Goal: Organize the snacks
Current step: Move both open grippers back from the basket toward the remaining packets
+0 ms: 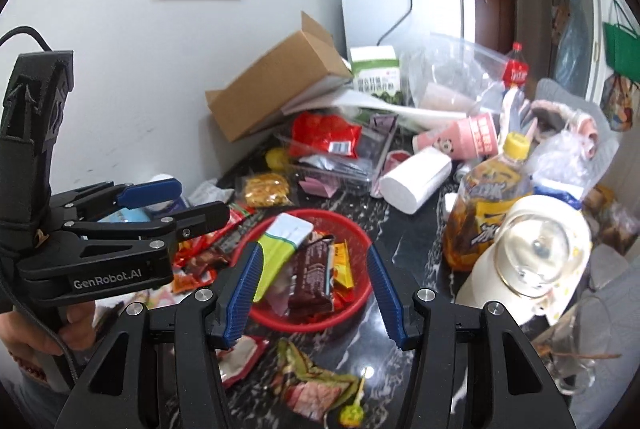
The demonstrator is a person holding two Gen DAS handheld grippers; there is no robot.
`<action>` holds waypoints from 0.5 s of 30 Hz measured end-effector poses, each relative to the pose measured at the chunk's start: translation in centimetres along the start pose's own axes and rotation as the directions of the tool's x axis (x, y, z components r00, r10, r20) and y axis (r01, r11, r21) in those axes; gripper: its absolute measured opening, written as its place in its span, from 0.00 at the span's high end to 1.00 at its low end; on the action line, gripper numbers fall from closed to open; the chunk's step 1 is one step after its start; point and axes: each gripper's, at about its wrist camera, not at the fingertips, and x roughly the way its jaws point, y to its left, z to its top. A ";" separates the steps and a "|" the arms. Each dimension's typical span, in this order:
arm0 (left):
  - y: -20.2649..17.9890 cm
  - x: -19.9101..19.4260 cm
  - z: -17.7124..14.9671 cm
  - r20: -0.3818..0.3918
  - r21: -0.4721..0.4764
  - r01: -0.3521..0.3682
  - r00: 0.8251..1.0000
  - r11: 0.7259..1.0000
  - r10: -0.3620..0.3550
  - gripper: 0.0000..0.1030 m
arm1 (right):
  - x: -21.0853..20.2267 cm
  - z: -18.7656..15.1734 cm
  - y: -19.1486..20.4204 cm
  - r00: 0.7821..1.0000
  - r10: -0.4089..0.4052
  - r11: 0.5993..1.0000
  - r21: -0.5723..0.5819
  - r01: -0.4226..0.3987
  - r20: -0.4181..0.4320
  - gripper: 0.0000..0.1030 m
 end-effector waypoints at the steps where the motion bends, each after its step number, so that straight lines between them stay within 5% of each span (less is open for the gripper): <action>1: -0.2 -0.9 -0.1 0.015 0.006 0.001 1.000 1.000 -0.001 0.35 | -0.9 -0.2 0.3 1.000 -0.003 1.000 -0.005 0.003 0.014 0.45; 10: -2.1 -6.8 -1.6 0.095 0.041 0.025 0.995 0.999 -0.028 0.34 | -6.6 -1.9 2.4 0.995 -0.031 0.998 -0.045 0.035 0.097 0.36; 15: -2.7 -8.7 -3.0 0.126 0.059 0.033 0.991 0.998 -0.040 0.17 | -8.9 -3.1 3.3 0.991 -0.045 0.998 -0.044 0.051 0.130 0.32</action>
